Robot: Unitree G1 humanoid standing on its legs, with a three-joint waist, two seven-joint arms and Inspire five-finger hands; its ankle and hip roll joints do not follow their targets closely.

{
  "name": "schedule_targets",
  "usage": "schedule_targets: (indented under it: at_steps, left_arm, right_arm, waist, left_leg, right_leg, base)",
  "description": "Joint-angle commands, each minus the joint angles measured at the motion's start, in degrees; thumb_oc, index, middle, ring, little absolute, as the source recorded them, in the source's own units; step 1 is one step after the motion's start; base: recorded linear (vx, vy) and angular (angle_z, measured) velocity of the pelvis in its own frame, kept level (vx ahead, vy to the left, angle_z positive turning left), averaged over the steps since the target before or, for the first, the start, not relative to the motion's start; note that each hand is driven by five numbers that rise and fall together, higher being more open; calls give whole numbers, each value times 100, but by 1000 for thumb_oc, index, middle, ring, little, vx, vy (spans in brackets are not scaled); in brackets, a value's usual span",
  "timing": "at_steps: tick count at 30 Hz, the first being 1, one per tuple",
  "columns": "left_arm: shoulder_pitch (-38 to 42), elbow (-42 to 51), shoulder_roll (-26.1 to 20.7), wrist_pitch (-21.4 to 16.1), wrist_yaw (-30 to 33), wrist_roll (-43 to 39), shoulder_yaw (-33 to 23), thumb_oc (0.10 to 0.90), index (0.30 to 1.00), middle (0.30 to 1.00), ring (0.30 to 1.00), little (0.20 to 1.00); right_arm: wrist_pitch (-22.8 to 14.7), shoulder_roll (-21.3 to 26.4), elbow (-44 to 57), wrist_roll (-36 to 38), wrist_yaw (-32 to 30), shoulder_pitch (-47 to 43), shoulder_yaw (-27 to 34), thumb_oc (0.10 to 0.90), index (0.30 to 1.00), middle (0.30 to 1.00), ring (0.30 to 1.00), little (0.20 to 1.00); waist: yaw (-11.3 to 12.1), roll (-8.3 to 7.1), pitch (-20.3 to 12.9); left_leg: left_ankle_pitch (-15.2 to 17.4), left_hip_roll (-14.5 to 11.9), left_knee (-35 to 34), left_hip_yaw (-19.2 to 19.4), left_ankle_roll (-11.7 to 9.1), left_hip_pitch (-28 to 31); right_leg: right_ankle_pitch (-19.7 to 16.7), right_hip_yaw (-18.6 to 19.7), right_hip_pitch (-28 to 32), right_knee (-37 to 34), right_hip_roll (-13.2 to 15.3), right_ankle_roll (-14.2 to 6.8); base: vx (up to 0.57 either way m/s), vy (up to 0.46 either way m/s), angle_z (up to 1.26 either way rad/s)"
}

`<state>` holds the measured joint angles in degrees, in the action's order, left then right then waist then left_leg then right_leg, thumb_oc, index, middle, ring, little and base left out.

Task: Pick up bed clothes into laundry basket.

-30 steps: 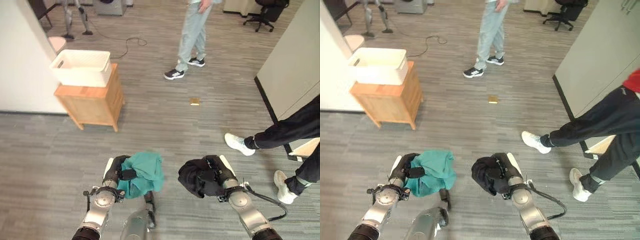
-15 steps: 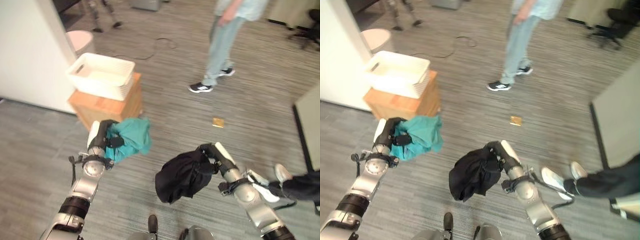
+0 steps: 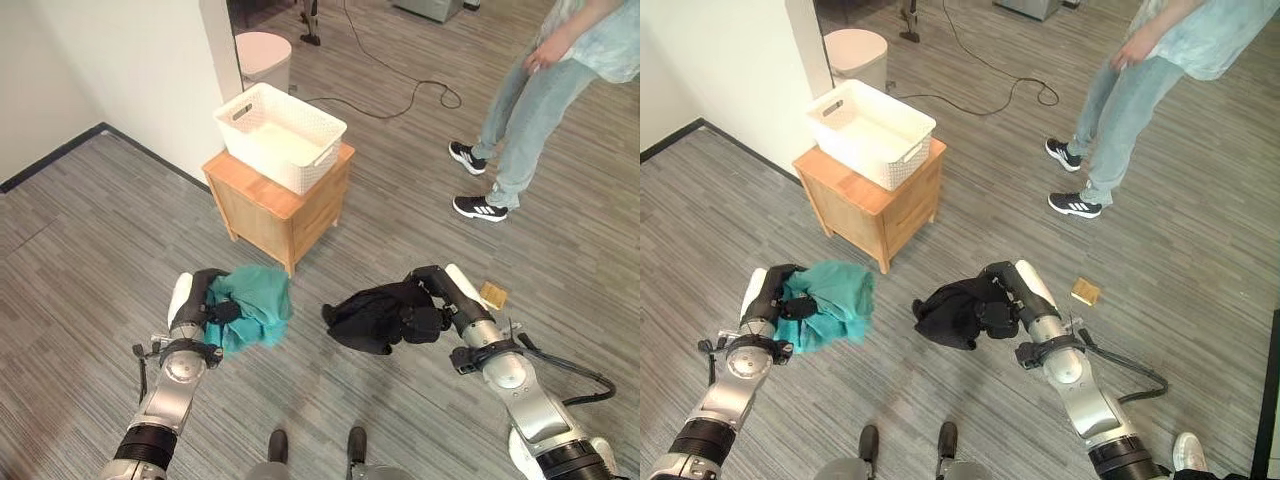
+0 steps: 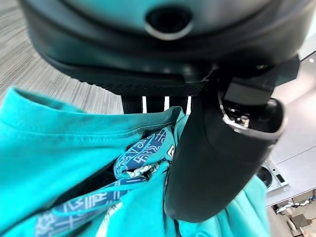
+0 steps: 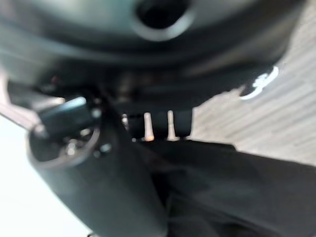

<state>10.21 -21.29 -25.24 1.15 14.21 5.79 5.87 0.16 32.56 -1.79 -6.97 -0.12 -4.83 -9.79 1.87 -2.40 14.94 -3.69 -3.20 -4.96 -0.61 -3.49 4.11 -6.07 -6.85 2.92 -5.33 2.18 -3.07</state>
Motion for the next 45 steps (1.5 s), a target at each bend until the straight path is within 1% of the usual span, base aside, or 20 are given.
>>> schedule_targets:
  at_steps: [1, 3, 5, 6, 8, 10, 14, 17, 18, 19, 21, 24, 26, 27, 29, 31, 32, 33, 38, 45]
  left_arm:
    - [624, 381, -161, -654, 135, 60, 53, 400, 300, 300, 300, 300]
    - [672, 379, -106, -660, 74, 5, 101, 400, 300, 300, 300, 300]
    - [721, 413, -20, -644, 77, -87, 145, 400, 300, 300, 300, 300]
    - [731, 413, 27, -645, 86, -135, 154, 400, 300, 300, 300, 300]
    - [663, 425, 109, -612, 47, -182, 130, 400, 300, 300, 300, 300]
    - [561, 416, 157, -576, 23, -205, 86, 400, 300, 300, 300, 300]
    - [416, 306, 215, -529, -2, -229, 59, 400, 300, 300, 300, 300]
    - [368, 298, 150, -530, -29, -242, 30, 400, 300, 300, 300, 300]
    - [299, 349, 145, -520, -78, -227, 22, 400, 300, 300, 300, 300]
    - [331, 296, 97, -517, -89, -178, 54, 400, 300, 300, 300, 300]
    - [364, 291, 4, -474, -94, -166, 113, 400, 300, 300, 300, 300]
    - [494, 344, -131, -411, -74, -197, 206, 400, 300, 300, 300, 300]
    - [569, 381, -229, -394, -43, -169, 232, 400, 300, 300, 300, 300]
    - [636, 405, -265, -385, -32, -131, 245, 400, 300, 300, 300, 300]
    - [704, 439, -267, -392, -16, -128, 277, 400, 300, 300, 300, 300]
    - [900, 328, -229, -416, 62, -68, 366, 400, 300, 300, 300, 300]
    - [901, 326, -228, -417, 63, -68, 367, 400, 300, 300, 300, 300]
    - [997, 228, -155, -455, 41, -31, 436, 400, 300, 300, 300, 300]
    - [699, 341, 23, -496, -134, -55, 382, 400, 300, 300, 300, 300]
    - [218, 380, 267, -552, -354, -232, 327, 400, 300, 300, 300, 300]
  right_arm:
    - [-540, -58, 514, 30, -252, -37, 222, 400, 300, 300, 300, 300]
    - [-535, 9, 510, 54, -211, 1, 256, 400, 300, 300, 300, 300]
    - [-510, 54, 549, 58, -195, 105, 298, 400, 300, 300, 300, 300]
    - [-505, 69, 564, 62, -202, 135, 322, 400, 300, 300, 300, 300]
    - [-446, 69, 536, -30, -211, 234, 363, 400, 300, 300, 300, 300]
    - [-408, 64, 498, -80, -174, 368, 400, 400, 300, 300, 300, 300]
    - [-421, 135, 461, -189, -147, 477, 413, 400, 300, 300, 300, 300]
    - [-426, 108, 436, -182, -120, 421, 354, 400, 300, 300, 300, 300]
    - [-417, 21, 457, -278, -85, 430, 316, 400, 300, 300, 300, 300]
    - [-433, -14, 484, -312, -95, 435, 279, 400, 300, 300, 300, 300]
    - [-406, -140, 507, -363, -145, 456, 259, 400, 300, 300, 300, 300]
    - [-392, -291, 547, -372, -225, 253, 134, 400, 300, 300, 300, 300]
    - [-408, -367, 581, -386, -271, 119, 82, 400, 300, 300, 300, 300]
    - [-410, -386, 623, -396, -288, 89, 84, 400, 300, 300, 300, 300]
    - [-401, -370, 687, -401, -263, 91, 86, 400, 300, 300, 300, 300]
    - [-398, -324, 804, -279, -252, 212, 160, 400, 300, 300, 300, 300]
    - [-397, -323, 804, -279, -252, 212, 161, 400, 300, 300, 300, 300]
    - [-379, -332, 770, -181, -268, 342, 215, 400, 300, 300, 300, 300]
    - [-354, -599, 479, 56, -353, 652, 291, 400, 300, 300, 300, 300]
    - [-413, -675, 288, 117, -229, 871, 348, 400, 300, 300, 300, 300]
  waist:
    - [37, -94, -831]
    - [1, -128, -750]
    - [-10, -164, -575]
    - [-8, -213, -497]
    - [23, -226, -516]
    - [100, -196, -588]
    - [263, -73, -699]
    - [278, -53, -805]
    - [286, -17, -958]
    - [293, -84, -1009]
    - [289, -255, -1003]
    - [177, -319, -764]
    - [158, -271, -660]
    - [115, -303, -622]
    - [45, -325, -556]
    - [-193, -337, -470]
    - [-197, -331, -473]
    - [-300, -375, -471]
    - [-213, -399, -592]
    - [-170, -222, -777]
  left_leg:
    - [-59, -86, -4, 148, -129, -131]
    - [65, -85, 449, 234, -177, -170]
    - [-124, -144, 1359, 439, -301, -663]
    - [-316, -255, 1851, 642, -365, -966]
    - [-376, -424, 2087, 1189, -347, -1421]
    - [-402, -541, 1573, 1545, -307, -1575]
    - [-915, -973, 154, 1578, -423, -1860]
    - [-904, -1086, 9, 1488, -514, -1910]
    - [-1201, -1161, -3, 1462, -562, -1803]
    - [-1222, -1137, 0, 1555, -539, -1746]
    - [-1043, -927, 45, 1660, -310, -1539]
    - [-731, -695, 16, 1876, -19, -1015]
    - [-547, -760, -4, 2081, 44, -720]
    - [-459, -724, -4, 2133, 50, -615]
    - [-391, -679, -4, 2109, 49, -530]
    - [-229, -543, -4, 1928, -8, -359]
    - [-231, -549, -4, 1922, -10, -364]
    - [-99, -448, -4, 1802, -57, -274]
    - [18, -377, -4, 1840, -107, -82]
    - [75, -430, -4, 1758, -196, 195]
  right_leg:
    - [177, 284, 105, 120, 418, -595]
    - [216, 174, 214, 134, 480, -564]
    - [268, 7, 348, 174, 584, -490]
    - [289, -103, 427, 186, 661, -458]
    - [423, -211, 583, 136, 681, -466]
    - [585, -221, 726, 99, 705, -526]
    - [896, -287, 1168, 39, 835, -712]
    - [958, -289, 1322, 33, 937, -847]
    - [1023, -184, 1433, 94, 1024, -945]
    - [974, -86, 1408, 220, 1136, -967]
    - [668, 115, 1199, 912, 1337, -1014]
    - [-275, 432, 418, 2354, 1410, -1078]
    - [-675, 113, -53, 2847, 1551, -1097]
    - [-690, -131, -195, 2891, 1651, -1091]
    - [-573, -334, -345, 2814, 1627, -1037]
    - [-113, -607, -683, 2013, 1160, -894]
    - [-121, -616, -679, 2001, 1153, -892]
    - [-3, -574, -741, 1238, 970, -880]
    - [-241, -569, -255, 399, 1073, -955]
    - [-122, -736, 255, 94, 1059, -917]
  base:
    - [106, -103, 16]
    - [89, -130, 14]
    - [26, -70, 16]
    - [54, -62, 24]
    - [151, -25, 29]
    - [322, 125, 13]
    - [417, 236, -2]
    - [370, 217, -15]
    - [455, 308, -35]
    - [554, 366, -42]
    - [324, 255, -48]
    - [203, 263, -21]
    - [192, 224, -13]
    - [255, 163, -14]
    - [247, 92, -2]
    - [286, 40, 0]
    - [213, -33, 20]
    - [186, -29, 42]
    - [89, -34, 35]
    - [96, -17, -11]
